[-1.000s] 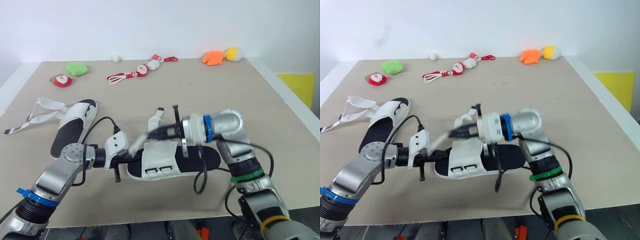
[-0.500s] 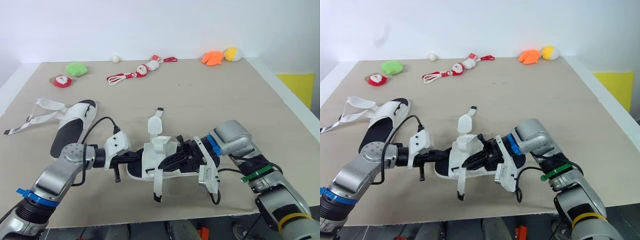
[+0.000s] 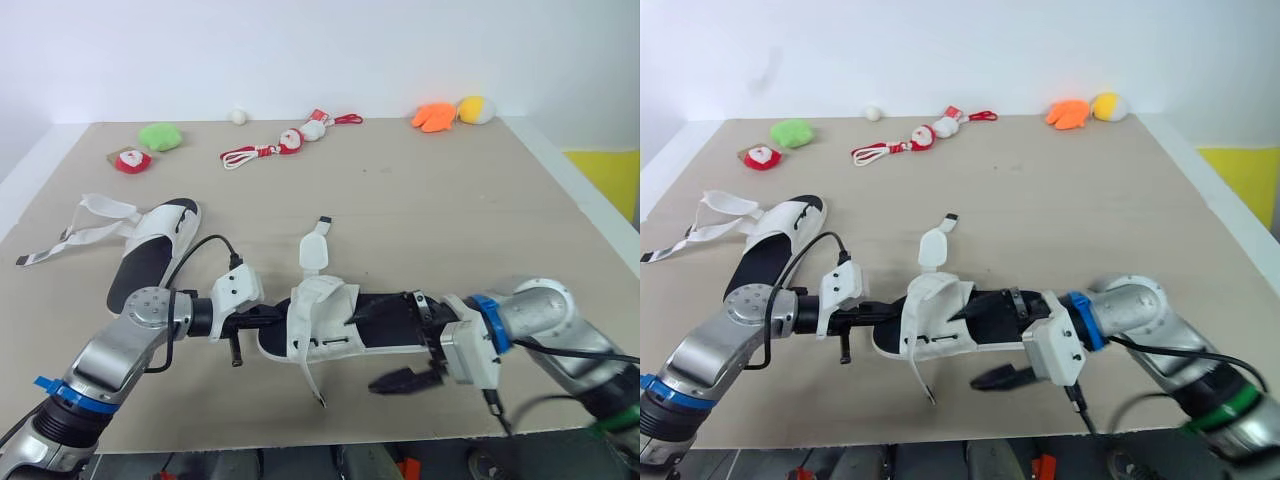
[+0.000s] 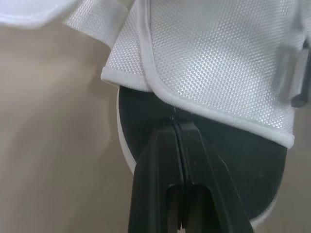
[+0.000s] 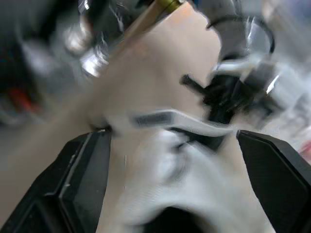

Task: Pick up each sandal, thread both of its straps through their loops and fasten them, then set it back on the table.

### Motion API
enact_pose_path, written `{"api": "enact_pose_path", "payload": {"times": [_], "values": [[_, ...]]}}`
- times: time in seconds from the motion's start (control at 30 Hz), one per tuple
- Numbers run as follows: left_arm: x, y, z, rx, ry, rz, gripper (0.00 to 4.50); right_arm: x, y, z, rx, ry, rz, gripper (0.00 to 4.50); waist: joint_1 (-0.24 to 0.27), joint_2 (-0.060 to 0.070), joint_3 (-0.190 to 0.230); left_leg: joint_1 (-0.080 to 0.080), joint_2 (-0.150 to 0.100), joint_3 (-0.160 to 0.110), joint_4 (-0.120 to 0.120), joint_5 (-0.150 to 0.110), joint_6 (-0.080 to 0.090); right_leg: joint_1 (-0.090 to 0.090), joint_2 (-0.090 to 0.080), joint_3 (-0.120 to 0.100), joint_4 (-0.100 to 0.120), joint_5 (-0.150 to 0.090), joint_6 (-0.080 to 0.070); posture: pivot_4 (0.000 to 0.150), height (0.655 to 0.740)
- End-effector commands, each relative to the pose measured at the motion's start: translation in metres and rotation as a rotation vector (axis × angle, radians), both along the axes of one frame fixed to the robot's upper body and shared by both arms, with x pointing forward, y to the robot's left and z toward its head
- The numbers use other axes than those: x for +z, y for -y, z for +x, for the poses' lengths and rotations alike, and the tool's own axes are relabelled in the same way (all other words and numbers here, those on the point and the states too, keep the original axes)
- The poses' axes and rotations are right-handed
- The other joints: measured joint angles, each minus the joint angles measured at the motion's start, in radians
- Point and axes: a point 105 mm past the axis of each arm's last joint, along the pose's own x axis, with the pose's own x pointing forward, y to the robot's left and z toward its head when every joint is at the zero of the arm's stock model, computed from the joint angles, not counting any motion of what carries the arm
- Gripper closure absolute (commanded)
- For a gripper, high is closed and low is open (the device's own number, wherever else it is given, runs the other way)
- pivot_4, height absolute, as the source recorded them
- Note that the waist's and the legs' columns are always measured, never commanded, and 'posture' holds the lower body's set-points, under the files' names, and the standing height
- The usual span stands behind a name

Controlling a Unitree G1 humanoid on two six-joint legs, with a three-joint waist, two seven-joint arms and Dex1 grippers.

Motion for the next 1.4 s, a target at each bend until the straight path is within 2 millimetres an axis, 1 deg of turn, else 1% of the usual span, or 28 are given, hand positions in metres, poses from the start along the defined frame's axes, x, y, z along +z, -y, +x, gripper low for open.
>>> {"api": "enact_pose_path", "payload": {"times": [0.03, 0.1, 0.17, 0.3, 0.37, 0.43, 0.63, 0.87, 0.93, 1.13, 1.27, 1.37, 1.4], "values": [[-0.017, -0.003, -0.005, 0.007, -0.074, 0.034, 4.50, 0.021, -0.008, -0.013, -0.089, -0.289, 0.053, 0.04, -0.001, -0.001, -0.001, 0.001, 0.000, 0.000, 0.000, 0.000, 0.000, 0.000, 0.000, 0.000, 0.000, 0.000, 0.000, 0.150, 0.7400], [-0.017, -0.003, -0.005, 0.004, -0.076, 0.034, 4.50, 0.017, -0.007, -0.019, -0.145, -0.462, 0.015, 0.04, -0.001, -0.001, -0.001, 0.002, 0.000, 0.000, 0.000, 0.000, 0.000, 0.000, 0.000, -0.001, 0.000, 0.000, 0.001, 0.150, 0.7400], [-0.017, -0.002, -0.006, 0.001, -0.077, 0.033, 4.50, 0.008, -0.002, -0.021, -0.212, -0.561, -0.049, 0.04, -0.001, -0.002, -0.001, 0.002, 0.000, 0.001, 0.000, 0.000, 0.000, 0.000, 0.000, -0.001, 0.000, 0.000, 0.001, 0.150, 0.7400], [-0.016, -0.001, -0.006, -0.002, -0.076, 0.033, 4.50, -0.017, 0.004, -0.025, -0.339, -0.672, -0.173, 0.04, 0.000, -0.003, -0.002, 0.000, 0.000, 0.001, 0.000, 0.000, -0.001, -0.001, -0.001, 0.000, -0.001, -0.001, 0.002, 0.150, 0.7400], [-0.015, -0.002, -0.005, -0.002, -0.075, 0.033, 4.50, -0.033, 0.001, -0.024, -0.445, -0.748, -0.210, 0.04, 0.000, -0.003, -0.002, 0.000, 0.000, 0.001, 0.000, -0.001, -0.001, -0.002, -0.001, 0.000, -0.001, -0.001, 0.003, 0.150, 0.7400], [-0.015, -0.002, -0.005, -0.002, -0.075, 0.033, 4.50, -0.041, -0.004, -0.020, -0.524, -0.792, -0.221, 0.04, 0.000, -0.004, -0.003, -0.001, 0.000, 0.001, 0.000, -0.001, -0.001, -0.002, -0.001, -0.001, -0.001, -0.001, 0.003, 0.150, 0.7400], [-0.015, -0.002, -0.006, -0.002, -0.078, 0.032, 4.50, -0.041, -0.026, -0.010, -0.643, -0.920, -0.162, 0.04, -0.001, -0.005, -0.003, -0.002, 0.000, 0.001, 0.000, -0.001, -0.001, -0.002, -0.001, -0.001, -0.001, -0.001, 0.003, 0.150, 0.7400], [-0.015, -0.001, -0.005, -0.006, -0.079, 0.029, 4.50, -0.032, -0.044, 0.006, -0.726, -1.062, -0.092, 0.04, -0.002, -0.006, -0.003, -0.002, 0.000, 0.000, 0.000, -0.001, -0.001, -0.003, 0.000, -0.001, -0.001, -0.001, 0.004, 0.150, 0.7400], [-0.015, 0.000, -0.005, -0.007, -0.078, 0.029, 4.50, -0.031, -0.048, 0.009, -0.753, -1.078, -0.086, 0.04, -0.003, -0.006, -0.003, -0.002, 0.000, 0.000, 0.000, -0.001, -0.001, -0.003, 0.000, -0.001, -0.001, -0.001, 0.004, 0.150, 0.7400], [-0.015, 0.001, -0.006, -0.009, -0.081, 0.028, 4.50, -0.029, -0.061, 0.011, -0.801, -1.122, -0.089, 0.04, -0.004, -0.006, -0.003, -0.003, 0.001, 0.000, 0.000, -0.001, -0.001, -0.003, 0.001, -0.001, -0.001, -0.001, 0.004, 0.150, 0.7400], [-0.015, 0.000, -0.007, -0.008, -0.085, 0.030, 4.50, -0.023, -0.067, 0.011, -0.814, -1.159, -0.079, 0.04, -0.004, -0.006, -0.003, -0.004, 0.001, 0.000, 0.000, -0.001, -0.001, -0.004, 0.001, -0.001, -0.001, -0.001, 0.004, 0.150, 0.7400], [-0.015, 0.001, -0.007, -0.007, -0.086, 0.028, 4.50, -0.021, -0.069, 0.011, -0.813, -1.167, -0.071, 0.83, -0.004, -0.006, -0.003, -0.004, 0.001, 0.000, 0.000, -0.001, -0.001, -0.004, 0.001, -0.001, -0.001, -0.001, 0.004, 0.150, 0.7400], [-0.015, 0.001, -0.007, -0.007, -0.087, 0.028, 4.50, -0.020, -0.070, 0.012, -0.813, -1.166, -0.069, 1.29, -0.004, -0.006, -0.003, -0.004, 0.001, 0.000, 0.000, -0.001, -0.001, -0.005, 0.001, -0.001, -0.001, -0.001, 0.004, 0.150, 0.7400]]}}
